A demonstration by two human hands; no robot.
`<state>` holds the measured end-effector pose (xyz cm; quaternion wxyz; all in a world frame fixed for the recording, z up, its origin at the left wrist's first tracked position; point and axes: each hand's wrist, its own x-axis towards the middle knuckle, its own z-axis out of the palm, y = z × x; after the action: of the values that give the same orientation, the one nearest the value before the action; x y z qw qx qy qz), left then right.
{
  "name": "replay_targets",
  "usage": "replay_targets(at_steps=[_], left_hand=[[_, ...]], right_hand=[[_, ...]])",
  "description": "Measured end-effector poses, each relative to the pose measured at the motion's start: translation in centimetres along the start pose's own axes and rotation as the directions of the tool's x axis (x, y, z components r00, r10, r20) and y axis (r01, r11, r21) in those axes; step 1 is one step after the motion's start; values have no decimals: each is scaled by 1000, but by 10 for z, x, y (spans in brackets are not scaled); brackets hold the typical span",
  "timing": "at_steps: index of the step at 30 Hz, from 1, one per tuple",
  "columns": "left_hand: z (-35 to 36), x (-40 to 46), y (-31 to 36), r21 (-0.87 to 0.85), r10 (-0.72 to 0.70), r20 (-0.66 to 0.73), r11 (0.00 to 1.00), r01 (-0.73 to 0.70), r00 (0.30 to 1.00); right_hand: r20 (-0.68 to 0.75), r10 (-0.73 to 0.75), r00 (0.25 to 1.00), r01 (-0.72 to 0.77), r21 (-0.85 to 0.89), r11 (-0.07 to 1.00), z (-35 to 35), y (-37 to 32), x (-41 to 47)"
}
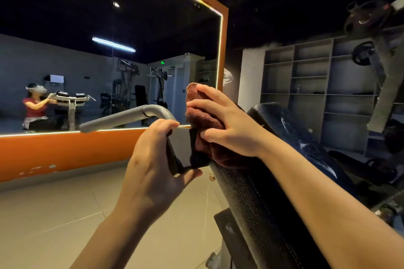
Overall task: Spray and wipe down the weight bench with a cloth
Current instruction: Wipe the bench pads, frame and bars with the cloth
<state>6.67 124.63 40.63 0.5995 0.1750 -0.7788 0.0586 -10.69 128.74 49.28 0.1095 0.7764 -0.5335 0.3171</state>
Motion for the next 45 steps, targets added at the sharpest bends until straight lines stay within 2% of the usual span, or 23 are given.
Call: replay_targets(at_steps=[5,9,14,22,25,28,32,39,45], left_hand=[[-2,-2,-3,-10,23,22,1000,-23,999],[-4,0,-2,0,22,38,1000,-22,999],[-4,-1,0,26,-7,44,1000,6,999],[-2,2,2,56,9,45,998,-11,999],[-2,3,1,39,16,39,999,-17,999],[-3,4,-2,32,-13,48,999,12,999],[-5,3,-7,22,0,74,1000,-2,997],[-7,1,-5,58,-5,56,998,1,998],[-5,0,-2,75,6,57,997,-11,998]], right_hand=[[15,-47,999,48,-121,992,1,-8,-31],[42,-61,997,65,-112,992,5,-11,-84],[-17,16,1000,-16,-6,1000,16,-15,-144],[-40,-45,998,46,5,999,8,-8,-83],[-51,-46,998,43,-62,997,0,-9,-24],[0,-33,999,33,-206,978,-2,-11,14],[-9,-147,989,137,-310,941,4,-14,-14],[74,-189,979,202,-399,894,17,-19,-131],[24,-231,973,221,-402,889,10,-15,-94]])
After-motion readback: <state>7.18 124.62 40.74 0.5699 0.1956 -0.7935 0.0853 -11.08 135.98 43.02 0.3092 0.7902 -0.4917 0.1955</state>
